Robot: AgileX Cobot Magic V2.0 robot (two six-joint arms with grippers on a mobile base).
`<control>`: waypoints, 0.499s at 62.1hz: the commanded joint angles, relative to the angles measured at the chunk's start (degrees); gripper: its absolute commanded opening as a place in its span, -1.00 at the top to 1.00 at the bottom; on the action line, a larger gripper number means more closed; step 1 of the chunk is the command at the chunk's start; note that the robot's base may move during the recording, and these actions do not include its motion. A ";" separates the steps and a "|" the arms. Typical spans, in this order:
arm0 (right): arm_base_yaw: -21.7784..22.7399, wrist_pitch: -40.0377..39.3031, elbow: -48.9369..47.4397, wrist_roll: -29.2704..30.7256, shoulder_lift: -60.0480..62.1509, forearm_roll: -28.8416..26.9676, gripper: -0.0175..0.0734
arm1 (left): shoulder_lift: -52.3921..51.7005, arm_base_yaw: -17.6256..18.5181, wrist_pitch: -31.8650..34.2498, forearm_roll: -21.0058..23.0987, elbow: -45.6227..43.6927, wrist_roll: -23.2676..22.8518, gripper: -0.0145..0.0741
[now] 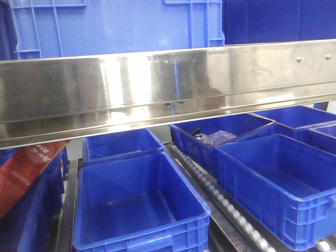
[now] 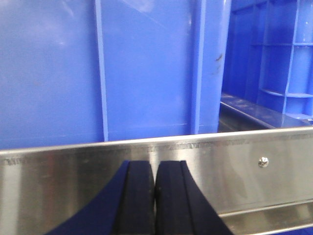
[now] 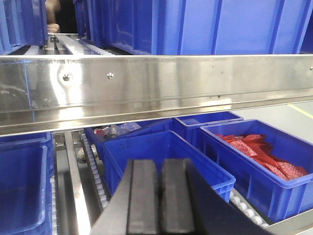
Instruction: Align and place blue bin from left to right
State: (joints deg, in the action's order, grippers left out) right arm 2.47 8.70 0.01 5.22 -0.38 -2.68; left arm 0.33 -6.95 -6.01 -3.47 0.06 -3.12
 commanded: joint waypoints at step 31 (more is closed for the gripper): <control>0.25 -0.56 -0.01 -0.04 0.38 0.01 0.79 | -0.33 -0.12 1.16 0.31 -0.06 0.14 0.67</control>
State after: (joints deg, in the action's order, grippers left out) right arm 2.47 8.70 0.01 5.23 -0.38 -2.68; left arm 0.33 -6.95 -5.97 -3.47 0.06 -3.12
